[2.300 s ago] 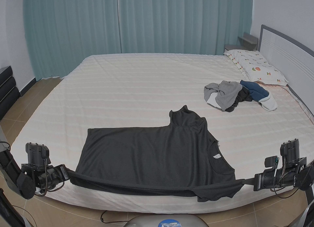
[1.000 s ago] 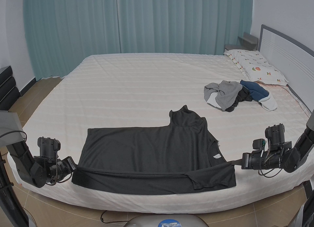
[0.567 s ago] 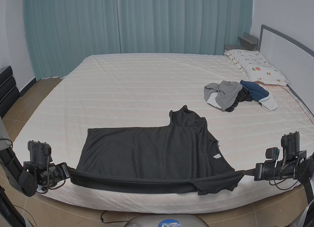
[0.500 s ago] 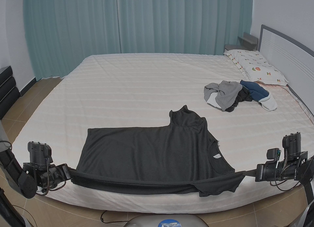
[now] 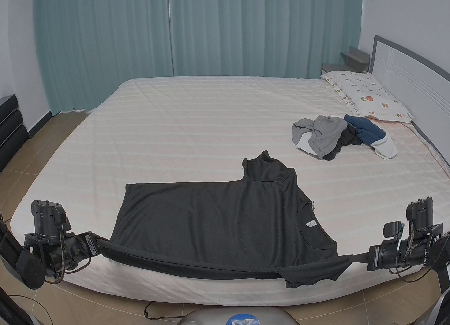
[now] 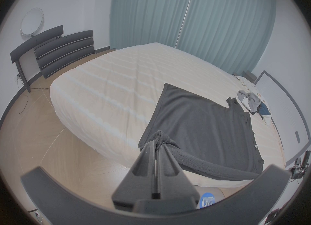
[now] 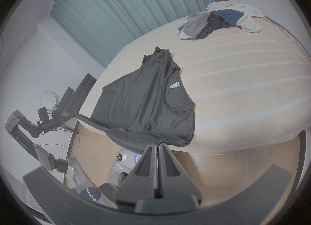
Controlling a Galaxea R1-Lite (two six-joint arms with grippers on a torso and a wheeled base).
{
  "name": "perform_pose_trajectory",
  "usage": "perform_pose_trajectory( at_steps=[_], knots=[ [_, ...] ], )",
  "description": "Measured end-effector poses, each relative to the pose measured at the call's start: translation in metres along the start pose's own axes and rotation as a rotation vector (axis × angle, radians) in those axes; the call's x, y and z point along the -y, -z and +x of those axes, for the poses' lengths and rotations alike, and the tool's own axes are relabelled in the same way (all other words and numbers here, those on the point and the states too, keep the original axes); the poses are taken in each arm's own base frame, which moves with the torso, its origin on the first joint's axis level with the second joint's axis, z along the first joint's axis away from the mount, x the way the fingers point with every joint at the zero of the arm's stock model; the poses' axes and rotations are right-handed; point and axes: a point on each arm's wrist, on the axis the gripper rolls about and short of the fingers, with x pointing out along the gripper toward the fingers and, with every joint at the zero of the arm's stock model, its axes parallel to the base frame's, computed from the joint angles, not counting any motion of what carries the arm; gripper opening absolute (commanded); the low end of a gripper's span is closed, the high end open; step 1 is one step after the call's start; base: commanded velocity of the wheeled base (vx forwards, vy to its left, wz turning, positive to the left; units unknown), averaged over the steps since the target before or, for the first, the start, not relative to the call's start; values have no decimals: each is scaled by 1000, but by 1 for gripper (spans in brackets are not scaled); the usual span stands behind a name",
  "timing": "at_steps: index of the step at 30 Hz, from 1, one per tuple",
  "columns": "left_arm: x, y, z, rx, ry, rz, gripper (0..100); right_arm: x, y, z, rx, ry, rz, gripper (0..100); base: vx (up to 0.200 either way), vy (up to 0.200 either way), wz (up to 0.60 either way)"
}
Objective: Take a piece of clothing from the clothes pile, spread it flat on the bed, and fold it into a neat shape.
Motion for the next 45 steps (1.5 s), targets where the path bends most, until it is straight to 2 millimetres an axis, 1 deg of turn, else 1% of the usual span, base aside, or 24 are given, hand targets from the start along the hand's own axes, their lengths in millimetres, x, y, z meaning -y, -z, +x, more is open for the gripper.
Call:
perform_pose_trajectory(
  at_steps=[3,8,12,21,25,29,36,41,45],
  knots=[
    [0,-5,0,21,3,-9,0,-1,-3,0,13,-4,-7,0,0,0,0],
    [-1,-11,0,48,-1,-24,0,-3,-14,2,49,-14,-24,0,0,0,0],
    [-2,-15,0,63,-2,-32,0,-7,-16,5,45,-25,-37,0,0,0,0],
    [-2,-13,-1,60,-1,-32,0,-8,-20,8,53,-28,-41,0,0,0,0],
    [-2,-13,0,55,1,-34,0,-9,-28,10,71,-23,-47,0,0,0,0],
    [-1,-13,2,51,3,-37,0,-8,-31,14,70,-18,-48,0,0,0,0],
    [1,-15,16,27,-1,-40,0,-5,-43,29,71,-13,-49,0,0,0,0],
    [4,-20,33,14,-10,-64,0,-3,-59,44,91,-2,-55,0,0,0,0],
    [6,-23,48,4,-17,-87,0,0,-67,56,94,4,-55,0,0,0,0]
  ],
)
